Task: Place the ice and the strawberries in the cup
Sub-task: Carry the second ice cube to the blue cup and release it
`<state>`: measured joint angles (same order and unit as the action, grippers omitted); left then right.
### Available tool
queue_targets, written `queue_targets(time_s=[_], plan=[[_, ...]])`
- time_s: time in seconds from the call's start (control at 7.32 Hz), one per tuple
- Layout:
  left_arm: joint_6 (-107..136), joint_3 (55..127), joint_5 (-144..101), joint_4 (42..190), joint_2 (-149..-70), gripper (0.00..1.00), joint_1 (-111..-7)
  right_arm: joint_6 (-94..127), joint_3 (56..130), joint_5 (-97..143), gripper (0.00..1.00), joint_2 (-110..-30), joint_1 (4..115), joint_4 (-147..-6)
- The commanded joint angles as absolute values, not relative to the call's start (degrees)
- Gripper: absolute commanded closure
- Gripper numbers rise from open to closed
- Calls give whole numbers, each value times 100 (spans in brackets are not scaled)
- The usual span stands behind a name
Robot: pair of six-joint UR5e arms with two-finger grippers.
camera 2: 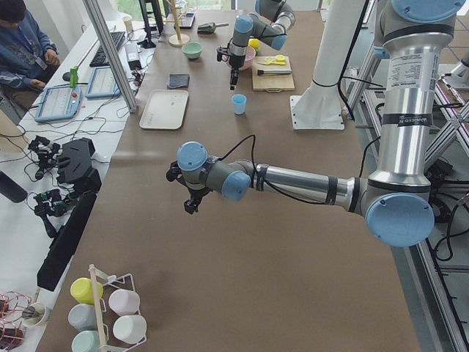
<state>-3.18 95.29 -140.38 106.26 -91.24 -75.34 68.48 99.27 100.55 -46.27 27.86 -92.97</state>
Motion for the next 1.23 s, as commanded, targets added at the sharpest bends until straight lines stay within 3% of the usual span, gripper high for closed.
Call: queue_targets(time_s=[0.0,0.14,0.27,0.41,0.55,1.09], plan=[[-316,9448,-14036,10626,-9158,2,-7515,6873,9853,9949,100,-4562,2576,-9290],[-325,9448,-14045,10635,-9158,2,-7506,6873,9861,9958,100,-4570,2488,-9290],[-325,9440,-14045,10670,-9150,2,-7506,6873,9861,9958,94,-4588,2461,-9273],[-325,9448,-14045,10670,-9149,2,-7506,7047,9844,9941,21,-4649,2470,-8916],[-325,9448,-14045,10705,-9132,2,-7506,7171,9826,9758,1,-4728,2444,-8625],[-351,9457,-14036,10723,-9132,2,-7506,7172,10036,9965,1,-4946,2679,-8971]])
